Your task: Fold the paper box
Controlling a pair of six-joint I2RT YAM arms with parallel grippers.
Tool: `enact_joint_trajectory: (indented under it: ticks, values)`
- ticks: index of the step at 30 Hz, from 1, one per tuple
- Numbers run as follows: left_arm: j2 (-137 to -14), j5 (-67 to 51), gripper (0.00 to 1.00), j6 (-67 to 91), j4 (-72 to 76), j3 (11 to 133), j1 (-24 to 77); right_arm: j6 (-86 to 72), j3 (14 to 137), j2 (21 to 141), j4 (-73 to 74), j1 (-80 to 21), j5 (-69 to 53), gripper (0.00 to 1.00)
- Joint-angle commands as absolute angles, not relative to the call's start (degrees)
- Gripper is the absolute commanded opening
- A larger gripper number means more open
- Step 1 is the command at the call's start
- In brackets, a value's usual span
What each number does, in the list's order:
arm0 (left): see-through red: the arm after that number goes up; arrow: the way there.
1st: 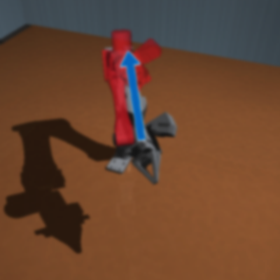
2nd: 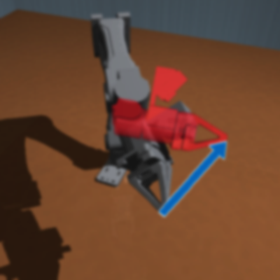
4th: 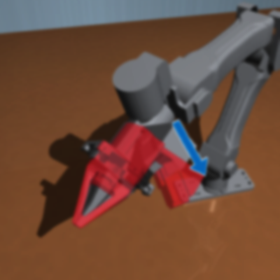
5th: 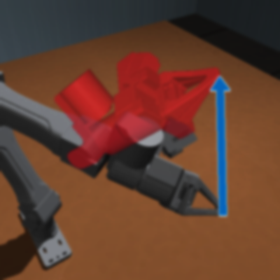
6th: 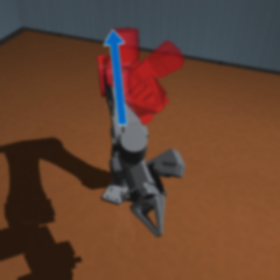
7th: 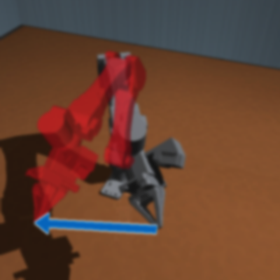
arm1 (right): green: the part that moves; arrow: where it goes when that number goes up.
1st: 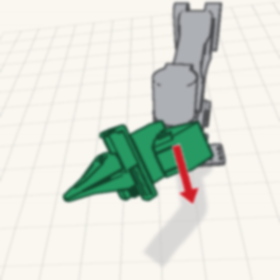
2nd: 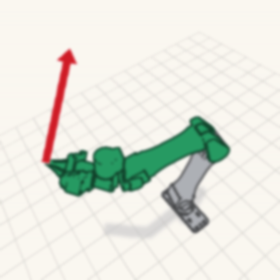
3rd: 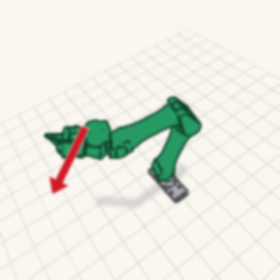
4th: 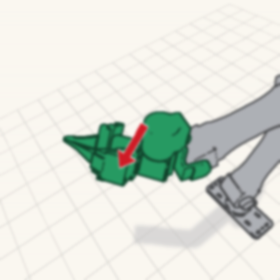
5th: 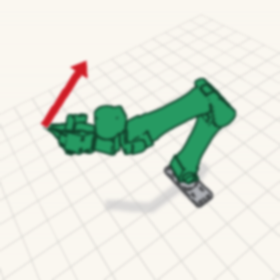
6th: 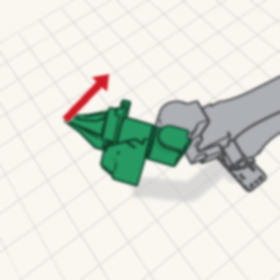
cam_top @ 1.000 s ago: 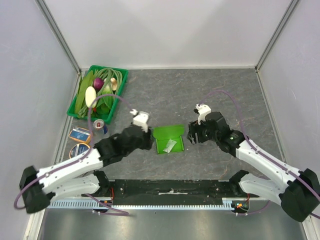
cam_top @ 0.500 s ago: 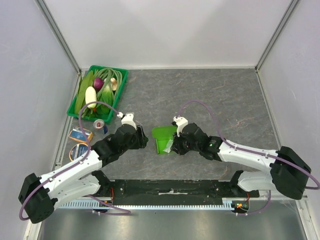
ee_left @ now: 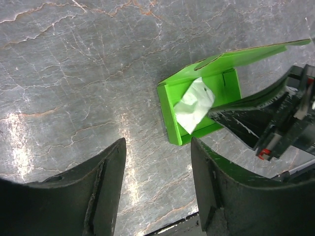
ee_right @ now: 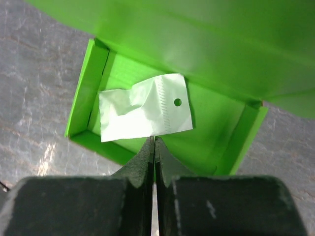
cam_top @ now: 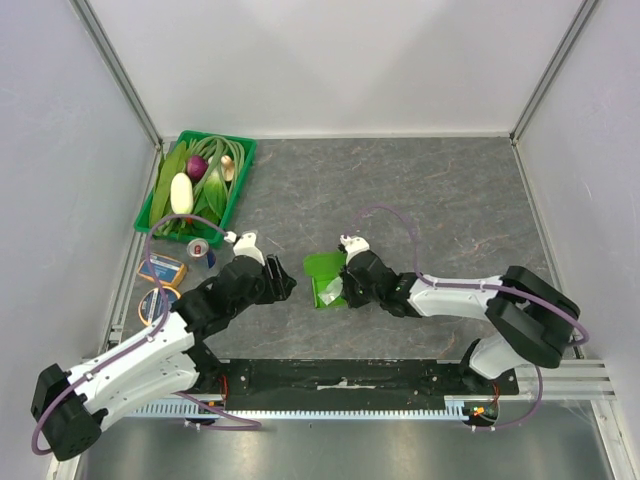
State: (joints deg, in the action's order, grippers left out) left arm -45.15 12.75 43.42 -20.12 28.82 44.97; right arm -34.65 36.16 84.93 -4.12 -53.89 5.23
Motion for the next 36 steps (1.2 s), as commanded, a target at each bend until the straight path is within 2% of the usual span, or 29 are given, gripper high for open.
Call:
enact_joint_trajectory:
  ticks: [1,5,8,9,10,12,13,15,16,17,21,30,36]
  values:
    - [-44.47,12.04,0.62,45.97,-20.48,28.83,44.74,-36.21,41.92,88.06,-7.75,-54.49,14.48,0.06]
    - [-44.82,11.78,0.63,45.88,-21.01,29.53,44.82,-34.98,42.80,83.51,-1.17,-54.58,18.10,0.08]
    - [-46.22,12.48,0.63,43.60,-18.90,29.62,44.74,-33.58,41.66,74.38,7.69,-54.49,19.15,0.16]
    - [-48.58,12.92,0.62,42.81,-18.46,30.05,44.74,-32.18,40.88,71.83,9.47,-54.41,19.42,0.20]
    - [-50.00,13.27,0.62,40.54,-17.06,30.58,44.82,-30.51,40.78,67.80,11.06,-54.14,17.25,0.35]
    - [-53.85,14.32,0.62,37.90,-15.39,32.60,44.74,-24.80,41.83,64.79,16.85,-51.87,15.12,0.41]
    - [-54.75,15.20,0.62,35.01,-12.60,33.13,44.74,-23.05,42.01,62.60,19.05,-50.20,12.68,0.48]
    - [-55.98,15.03,0.62,30.62,-8.20,32.79,44.56,-15.58,41.40,60.22,18.55,-41.78,5.05,0.52]
    - [-56.25,14.33,0.62,29.11,-5.48,31.39,44.47,-13.38,41.14,60.03,16.72,-38.62,-3.43,0.54]
    - [-56.34,13.72,0.62,27.96,-0.32,30.42,44.39,-12.40,40.96,60.03,14.79,-32.84,-7.87,0.55]
    - [-58.79,14.75,0.63,22.95,9.39,27.51,43.86,-13.99,40.16,66.41,2.74,-27.69,-23.01,0.56]
    - [-66.35,14.59,0.59,16.00,18.89,26.11,42.45,-6.86,39.46,75.14,-3.25,-27.25,-21.63,0.48]
    - [-66.88,12.83,0.56,14.15,23.03,23.73,42.01,-5.10,37.53,75.67,-8.70,-27.25,-22.67,0.47]
